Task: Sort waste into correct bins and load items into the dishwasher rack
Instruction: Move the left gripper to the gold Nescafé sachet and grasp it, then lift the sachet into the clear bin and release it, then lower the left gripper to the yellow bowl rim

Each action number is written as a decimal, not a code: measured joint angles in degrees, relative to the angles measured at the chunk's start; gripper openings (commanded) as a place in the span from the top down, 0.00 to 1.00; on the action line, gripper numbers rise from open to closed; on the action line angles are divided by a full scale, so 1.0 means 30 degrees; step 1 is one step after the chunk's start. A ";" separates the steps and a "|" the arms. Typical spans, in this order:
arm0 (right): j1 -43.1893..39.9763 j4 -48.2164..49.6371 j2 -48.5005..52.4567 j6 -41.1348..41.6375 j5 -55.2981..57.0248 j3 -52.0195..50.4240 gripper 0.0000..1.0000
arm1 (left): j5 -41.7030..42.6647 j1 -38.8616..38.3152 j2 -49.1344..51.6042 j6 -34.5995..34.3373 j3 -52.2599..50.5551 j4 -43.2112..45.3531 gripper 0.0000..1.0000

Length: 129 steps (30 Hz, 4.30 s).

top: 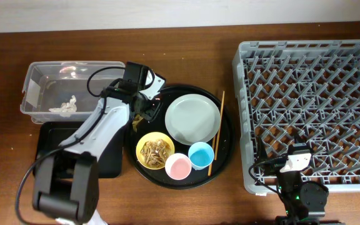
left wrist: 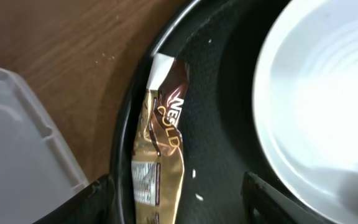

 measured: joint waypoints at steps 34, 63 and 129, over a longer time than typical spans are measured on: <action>0.0000 0.0000 0.0000 0.0015 0.0000 0.0000 0.02 | -0.1144 -0.0117 0.1661 0.0000 -0.0270 0.1217 0.98; 0.0000 0.0000 0.0000 0.0015 0.0000 0.0000 0.02 | -0.4677 0.5734 -0.1566 -0.3067 -0.0248 0.2980 0.49; 0.0000 0.0007 0.0000 0.0000 0.0000 0.0000 0.02 | -0.0342 -0.0663 -0.6426 -1.1737 -0.7082 -0.3621 0.74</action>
